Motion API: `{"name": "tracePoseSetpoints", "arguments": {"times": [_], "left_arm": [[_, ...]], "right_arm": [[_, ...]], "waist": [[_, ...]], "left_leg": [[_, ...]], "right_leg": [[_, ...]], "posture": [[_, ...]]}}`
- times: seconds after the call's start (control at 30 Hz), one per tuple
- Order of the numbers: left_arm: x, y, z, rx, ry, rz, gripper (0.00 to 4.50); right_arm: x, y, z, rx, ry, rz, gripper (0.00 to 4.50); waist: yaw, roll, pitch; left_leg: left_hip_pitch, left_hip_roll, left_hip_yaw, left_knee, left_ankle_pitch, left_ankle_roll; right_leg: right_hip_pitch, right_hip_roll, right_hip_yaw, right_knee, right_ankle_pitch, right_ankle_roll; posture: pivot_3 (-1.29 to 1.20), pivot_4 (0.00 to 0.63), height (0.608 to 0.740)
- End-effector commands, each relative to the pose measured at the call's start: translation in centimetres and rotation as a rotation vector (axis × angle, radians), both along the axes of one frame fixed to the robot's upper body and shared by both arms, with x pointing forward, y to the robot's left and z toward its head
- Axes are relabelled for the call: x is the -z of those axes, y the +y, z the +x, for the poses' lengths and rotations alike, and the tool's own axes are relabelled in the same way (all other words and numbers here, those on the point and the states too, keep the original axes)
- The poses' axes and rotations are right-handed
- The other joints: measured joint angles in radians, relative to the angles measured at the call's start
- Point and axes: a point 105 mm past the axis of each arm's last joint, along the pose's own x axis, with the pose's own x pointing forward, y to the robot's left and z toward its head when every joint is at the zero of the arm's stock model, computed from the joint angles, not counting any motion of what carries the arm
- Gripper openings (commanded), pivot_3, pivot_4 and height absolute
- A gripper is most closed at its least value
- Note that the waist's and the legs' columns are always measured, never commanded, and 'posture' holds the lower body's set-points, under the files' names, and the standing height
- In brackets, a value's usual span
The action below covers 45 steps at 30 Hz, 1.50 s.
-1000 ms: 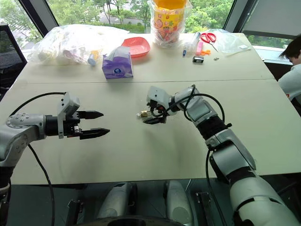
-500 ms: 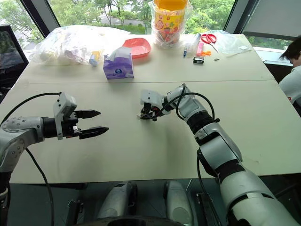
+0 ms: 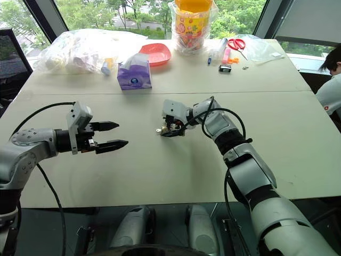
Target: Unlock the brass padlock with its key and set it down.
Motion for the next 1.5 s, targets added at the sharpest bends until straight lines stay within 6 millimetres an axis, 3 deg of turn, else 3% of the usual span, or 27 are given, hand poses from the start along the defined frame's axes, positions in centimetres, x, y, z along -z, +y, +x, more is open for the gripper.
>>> {"name": "tracePoseSetpoints", "arguments": {"times": [0.03,0.3,0.4,0.57,0.6,0.73,0.87,1.0,1.17,1.33,1.5], "left_arm": [[-0.9,-0.2,0.2,0.017,-0.047,0.009,4.50],[-0.9,-0.1,0.2,0.014,-0.050,0.006,4.50],[-0.9,-0.1,0.2,0.011,-0.053,0.005,4.50],[-0.8,-0.2,0.3,0.009,-0.054,0.004,4.50],[-0.8,-0.3,0.4,0.010,-0.055,0.003,4.50],[-0.7,-0.6,0.7,0.017,-0.057,-0.009,4.50],[-1.9,-1.1,1.9,0.012,-0.019,-0.175,4.50],[-3.5,-1.2,3.9,0.034,0.050,-0.381,4.50],[-4.9,-1.6,5.5,0.077,0.088,-0.492,4.50],[-5.6,-3.1,6.0,0.172,0.092,-0.492,3.05],[-5.4,-3.8,5.9,0.220,0.103,-0.461,3.05]], "right_arm": [[0.7,-0.8,-0.1,0.012,0.019,-0.045,4.15],[1.1,-1.5,-1.1,-0.014,0.083,-0.115,4.15],[1.6,-1.8,-1.5,-0.007,0.119,-0.124,3.30],[1.7,-1.3,-1.3,0.018,0.119,-0.109,0.78],[1.6,-1.1,-1.2,0.021,0.116,-0.106,0.69],[0.5,-0.5,-0.7,0.012,0.032,-0.079,0.69],[-5.1,0.6,-0.2,-0.077,-0.331,0.037,0.69],[-10.0,0.3,-2.3,-0.150,-0.573,0.107,0.69],[-10.9,0.3,-3.8,-0.173,-0.660,0.113,0.69],[-11.2,0.4,-3.9,-0.138,-0.678,0.129,0.69],[-11.1,0.2,-3.7,-0.109,-0.685,0.120,0.69]], "waist": [[0.001,0.000,0.000],[0.003,0.000,0.000],[0.003,0.000,0.000],[0.002,0.000,0.000],[0.001,0.000,0.000],[-0.001,0.000,0.000],[0.004,0.000,0.000],[0.005,0.000,0.000],[0.001,0.000,0.000],[0.001,0.000,0.000],[0.002,0.000,0.000]], "left_leg": [[0.000,0.000,0.000,0.000,0.000,0.000],[0.000,0.000,0.000,0.000,0.000,0.000],[0.000,0.000,0.000,0.000,0.000,0.000],[0.001,0.000,0.000,0.001,0.000,0.000],[0.002,0.000,0.000,0.001,0.000,0.000],[0.007,0.000,0.000,0.001,0.000,0.000],[0.007,0.000,0.000,0.001,0.000,0.000],[0.000,-0.001,-0.001,0.001,0.000,0.000],[-0.001,-0.002,-0.001,0.001,0.000,0.000],[-0.001,-0.001,0.000,0.001,0.000,0.000],[-0.001,-0.001,0.000,0.001,0.000,0.000]], "right_leg": [[0.000,0.000,0.000,0.000,0.000,0.000],[0.000,0.000,0.000,0.000,0.000,-0.001],[0.000,0.000,0.000,0.000,0.000,0.000],[0.002,0.000,0.000,0.000,0.000,-0.001],[0.003,0.000,0.000,0.000,-0.001,-0.001],[0.006,0.000,0.000,0.000,-0.001,-0.001],[0.006,0.000,0.000,0.000,-0.001,-0.002],[0.001,0.000,0.000,0.000,0.002,0.003],[0.000,0.000,-0.001,0.000,0.002,0.003],[0.000,0.000,-0.001,0.000,0.002,0.003],[0.000,0.000,0.000,0.000,0.001,0.003]], "posture": [[0.00,0.150,0.740],[0.00,0.150,0.740],[0.00,0.150,0.740],[0.00,0.150,0.740],[0.00,0.150,0.740],[0.00,0.150,0.740],[0.00,0.150,0.740],[0.00,0.150,0.740],[0.00,0.150,0.740],[0.00,0.150,0.740],[0.00,0.150,0.740]]}}
